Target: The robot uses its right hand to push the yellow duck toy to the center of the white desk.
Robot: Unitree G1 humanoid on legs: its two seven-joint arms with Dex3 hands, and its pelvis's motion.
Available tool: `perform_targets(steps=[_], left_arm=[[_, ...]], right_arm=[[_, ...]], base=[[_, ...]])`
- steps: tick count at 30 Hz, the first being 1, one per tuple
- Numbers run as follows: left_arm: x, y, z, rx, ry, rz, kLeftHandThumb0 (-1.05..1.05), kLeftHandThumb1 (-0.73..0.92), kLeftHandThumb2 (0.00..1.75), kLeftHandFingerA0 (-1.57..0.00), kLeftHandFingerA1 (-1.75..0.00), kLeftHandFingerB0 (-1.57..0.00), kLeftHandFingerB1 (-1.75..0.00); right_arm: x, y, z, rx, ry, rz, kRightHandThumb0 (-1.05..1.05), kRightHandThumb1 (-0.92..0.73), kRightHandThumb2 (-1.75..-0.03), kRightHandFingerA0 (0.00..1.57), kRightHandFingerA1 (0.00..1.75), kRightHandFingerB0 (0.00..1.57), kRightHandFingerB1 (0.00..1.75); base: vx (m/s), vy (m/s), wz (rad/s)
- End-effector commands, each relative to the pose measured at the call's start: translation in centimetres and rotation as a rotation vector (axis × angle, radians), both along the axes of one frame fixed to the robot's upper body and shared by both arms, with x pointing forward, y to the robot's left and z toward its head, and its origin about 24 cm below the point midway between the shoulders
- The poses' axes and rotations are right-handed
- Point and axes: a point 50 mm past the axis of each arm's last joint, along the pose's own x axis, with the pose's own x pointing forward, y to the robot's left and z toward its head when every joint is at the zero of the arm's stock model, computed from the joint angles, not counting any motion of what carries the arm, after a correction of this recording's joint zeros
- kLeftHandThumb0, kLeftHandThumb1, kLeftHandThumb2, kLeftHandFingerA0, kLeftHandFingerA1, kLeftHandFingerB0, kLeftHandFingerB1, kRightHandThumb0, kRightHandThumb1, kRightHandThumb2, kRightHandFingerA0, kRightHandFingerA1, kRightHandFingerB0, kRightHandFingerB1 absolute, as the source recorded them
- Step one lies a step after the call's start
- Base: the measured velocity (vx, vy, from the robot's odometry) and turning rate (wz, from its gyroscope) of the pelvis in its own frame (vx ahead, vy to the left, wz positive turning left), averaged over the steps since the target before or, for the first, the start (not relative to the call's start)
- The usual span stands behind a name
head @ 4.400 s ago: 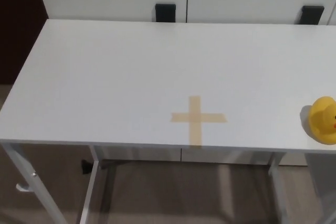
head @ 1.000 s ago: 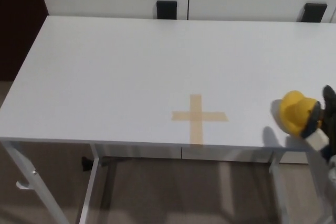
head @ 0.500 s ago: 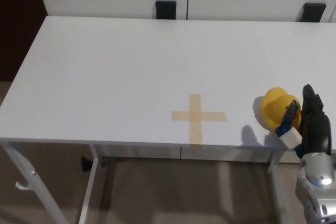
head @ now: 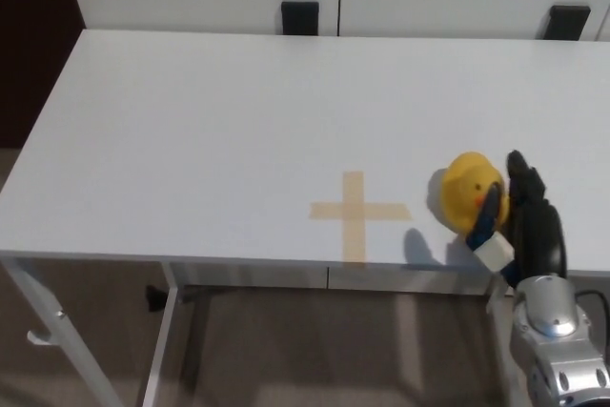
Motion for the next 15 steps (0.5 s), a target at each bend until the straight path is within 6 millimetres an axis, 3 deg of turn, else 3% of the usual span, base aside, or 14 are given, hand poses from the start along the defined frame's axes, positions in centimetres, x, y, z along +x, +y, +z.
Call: perform_targets(steps=[1,8,9,10,15], left_arm=[[-0.06,0.13,0.04,0.024,0.010,-0.022,0.17,-0.40,1.24,-1.32,-0.90,-1.31,-0.86],[-0.08,0.21,0.04,0.015,0.010,0.003,0.22,-0.41,1.25,-1.32,-0.89,-1.33,-0.86],[-0.09,0.22,0.04,0.014,0.011,0.001,0.20,-0.40,1.25,-1.31,-0.90,-1.31,-0.86],[-0.13,0.16,0.01,0.016,0.010,-0.008,0.12,-0.41,1.25,-1.34,-0.89,-1.30,-0.87],[-0.04,0.03,-0.02,0.018,0.008,-0.015,0.18,-0.40,1.25,-1.33,-0.89,-1.30,-0.87]], right_arm=[[0.78,0.82,0.85,-0.003,0.032,0.120,-1.05,-0.89,-1.24,0.00,0.05,0.00,0.00],[0.90,0.49,0.93,-0.013,0.051,0.155,-1.05,-0.87,-1.24,0.00,0.10,0.00,0.04],[0.89,0.49,0.90,-0.021,0.054,0.163,-0.91,-0.92,-0.77,0.00,0.00,0.00,0.14],[0.81,0.55,0.80,-0.029,0.068,0.178,-0.99,-0.84,-1.23,0.00,0.10,0.00,0.06],[0.89,1.34,1.04,-0.073,0.084,0.270,-0.95,-0.81,-1.23,0.00,0.16,0.00,0.09]], base=[[0.00,0.000,0.00],[0.00,0.000,0.00],[0.00,0.000,0.00],[0.00,0.000,0.00],[0.00,0.000,0.00]])
